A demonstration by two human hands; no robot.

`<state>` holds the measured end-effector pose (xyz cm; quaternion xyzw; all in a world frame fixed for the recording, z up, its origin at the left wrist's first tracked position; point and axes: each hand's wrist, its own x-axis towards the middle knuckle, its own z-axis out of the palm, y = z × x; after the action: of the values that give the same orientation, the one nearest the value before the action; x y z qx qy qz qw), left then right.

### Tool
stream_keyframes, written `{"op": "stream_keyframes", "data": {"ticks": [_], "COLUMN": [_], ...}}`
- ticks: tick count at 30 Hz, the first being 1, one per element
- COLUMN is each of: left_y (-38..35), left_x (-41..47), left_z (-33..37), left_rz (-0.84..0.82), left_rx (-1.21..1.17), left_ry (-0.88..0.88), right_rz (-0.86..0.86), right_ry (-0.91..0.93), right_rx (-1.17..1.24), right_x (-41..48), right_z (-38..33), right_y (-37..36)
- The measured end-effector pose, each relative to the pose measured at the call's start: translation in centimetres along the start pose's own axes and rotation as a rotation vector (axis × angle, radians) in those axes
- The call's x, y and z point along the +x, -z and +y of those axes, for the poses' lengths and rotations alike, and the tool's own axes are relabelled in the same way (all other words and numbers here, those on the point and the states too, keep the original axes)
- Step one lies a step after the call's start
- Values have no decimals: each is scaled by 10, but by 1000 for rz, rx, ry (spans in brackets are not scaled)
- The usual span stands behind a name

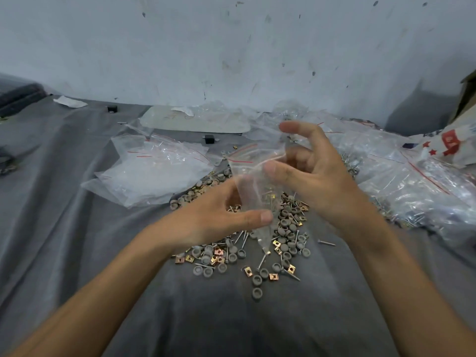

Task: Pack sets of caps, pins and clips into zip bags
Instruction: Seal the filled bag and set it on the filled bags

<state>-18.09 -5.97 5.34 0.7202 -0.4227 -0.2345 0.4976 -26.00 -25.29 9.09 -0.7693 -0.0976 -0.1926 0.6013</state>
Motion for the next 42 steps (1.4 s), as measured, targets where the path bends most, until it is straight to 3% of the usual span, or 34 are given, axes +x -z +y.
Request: {"op": "stream_keyframes", "data": {"ticks": [3, 7, 9, 11, 15, 21, 27, 32, 35, 39, 42], "left_y": [-10, -24, -26, -25, -25, -32, -41, -51, -60, -89, -99], "left_x": [7, 13, 15, 16, 22, 28, 37, 47, 57, 81, 100], "left_z": [-12, -36, -44, -48, -45, -48, -51, -63, -70, -68, -70], "left_rz": [45, 409, 466, 474, 419, 376, 253, 247, 291, 87, -56], "left_rx": [-77, -73, -30, 18, -209, -69, -218, -15, 359, 755, 1017], "left_ry": [-34, -65, -94, -122, -92, -90, 5, -20, -7, -271, -208], "right_rz": [168, 260, 259, 266, 300, 331, 374, 453, 542, 591, 580], "right_ry": [-56, -61, -53, -42, -8, 9, 47, 101, 155, 162, 155], "right_rx": [159, 307, 312, 269, 275, 300, 282, 207, 57, -10, -71], "right_x": [3, 2, 1, 1, 2, 4, 4, 8, 10, 14, 16], "right_z": [12, 30, 36, 39, 43, 48, 59, 68, 71, 82, 86], "right_y": [-6, -5, -4, -4, -7, -6, -2, 18, 33, 37, 37]}}
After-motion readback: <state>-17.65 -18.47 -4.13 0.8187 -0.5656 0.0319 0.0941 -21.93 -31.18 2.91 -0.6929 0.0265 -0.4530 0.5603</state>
